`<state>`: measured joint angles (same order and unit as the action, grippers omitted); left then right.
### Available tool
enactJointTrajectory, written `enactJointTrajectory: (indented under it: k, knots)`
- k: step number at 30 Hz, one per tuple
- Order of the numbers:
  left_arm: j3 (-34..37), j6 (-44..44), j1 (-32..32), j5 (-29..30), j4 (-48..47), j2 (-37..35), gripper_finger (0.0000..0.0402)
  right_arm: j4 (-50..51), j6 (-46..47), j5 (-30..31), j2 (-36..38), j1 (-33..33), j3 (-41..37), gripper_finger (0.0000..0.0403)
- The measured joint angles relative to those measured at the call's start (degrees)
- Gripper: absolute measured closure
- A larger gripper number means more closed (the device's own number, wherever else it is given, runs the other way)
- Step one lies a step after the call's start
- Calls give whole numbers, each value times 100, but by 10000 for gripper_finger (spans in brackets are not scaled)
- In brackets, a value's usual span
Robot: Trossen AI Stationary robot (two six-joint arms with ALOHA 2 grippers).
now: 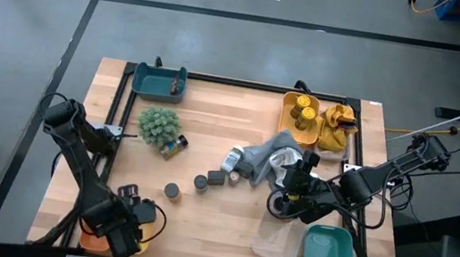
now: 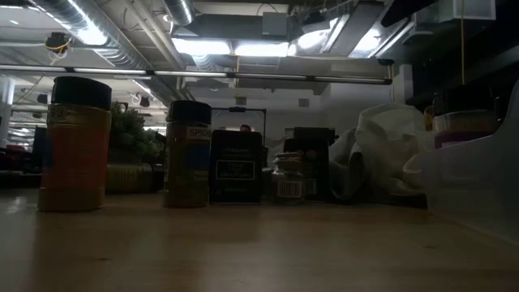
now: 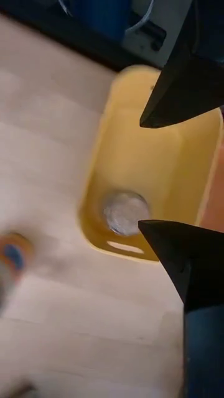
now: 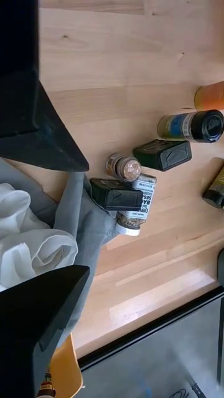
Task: Sort spices by type
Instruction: Put the transparent seasoning bottle into the bottom yellow bin
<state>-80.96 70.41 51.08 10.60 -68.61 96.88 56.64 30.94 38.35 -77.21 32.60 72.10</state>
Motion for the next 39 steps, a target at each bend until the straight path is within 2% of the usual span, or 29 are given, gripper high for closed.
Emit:
enactJointTrajectory:
  k: [9,14,25,32,39]
  knots:
    - [-428,-1517,-797,519,533,-6,164,2,0,0,0,0,0,145]
    - [-428,-2863,-1352,581,1413,-4,164,2,0,0,0,0,0,145]
    - [-428,-5162,-2325,592,3554,-4,164,4,0,0,0,0,0,145]
    - [-428,-5423,-3109,622,4590,313,164,25,0,0,2,0,0,145]
    - [-428,-4979,-3899,179,4640,781,164,48,0,0,2,0,0,145]
